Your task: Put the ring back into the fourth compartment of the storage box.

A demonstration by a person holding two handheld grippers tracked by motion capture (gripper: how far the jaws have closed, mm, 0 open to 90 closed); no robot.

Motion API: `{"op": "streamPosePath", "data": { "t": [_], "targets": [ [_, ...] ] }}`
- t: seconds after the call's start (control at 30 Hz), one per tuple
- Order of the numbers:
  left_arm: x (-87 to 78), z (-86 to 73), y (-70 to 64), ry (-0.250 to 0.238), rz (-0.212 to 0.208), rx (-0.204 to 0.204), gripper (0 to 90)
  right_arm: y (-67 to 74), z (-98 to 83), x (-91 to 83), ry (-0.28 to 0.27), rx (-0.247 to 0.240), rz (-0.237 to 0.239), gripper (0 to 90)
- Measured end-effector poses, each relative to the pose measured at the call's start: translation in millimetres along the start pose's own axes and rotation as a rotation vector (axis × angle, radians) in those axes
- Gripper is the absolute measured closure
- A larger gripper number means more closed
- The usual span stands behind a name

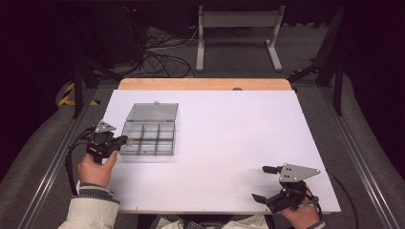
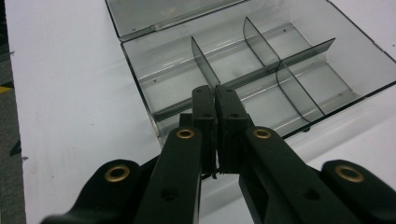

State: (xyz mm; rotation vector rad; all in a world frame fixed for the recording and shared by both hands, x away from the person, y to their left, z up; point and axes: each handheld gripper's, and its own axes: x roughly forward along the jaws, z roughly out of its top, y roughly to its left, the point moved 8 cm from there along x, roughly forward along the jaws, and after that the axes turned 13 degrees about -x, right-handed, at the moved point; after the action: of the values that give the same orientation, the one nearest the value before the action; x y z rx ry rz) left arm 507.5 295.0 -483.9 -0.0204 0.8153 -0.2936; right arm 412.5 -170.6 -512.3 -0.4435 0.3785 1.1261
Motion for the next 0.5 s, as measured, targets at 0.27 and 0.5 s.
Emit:
{"op": "streamPosePath", "data": {
  "t": [0.27, 0.5],
  "targets": [
    [7.9, -2.8, 4.3, 0.017, 0.006, -0.008, 87.9, 0.2, -0.1, 0.1, -0.001, 0.0, 0.002, 1.5],
    [14.2, -4.3, 4.8, 0.041, 0.003, -0.015, 87.9, 0.4, -0.2, 0.1, 0.0, -0.001, 0.005, 1.5]
  ]
}}
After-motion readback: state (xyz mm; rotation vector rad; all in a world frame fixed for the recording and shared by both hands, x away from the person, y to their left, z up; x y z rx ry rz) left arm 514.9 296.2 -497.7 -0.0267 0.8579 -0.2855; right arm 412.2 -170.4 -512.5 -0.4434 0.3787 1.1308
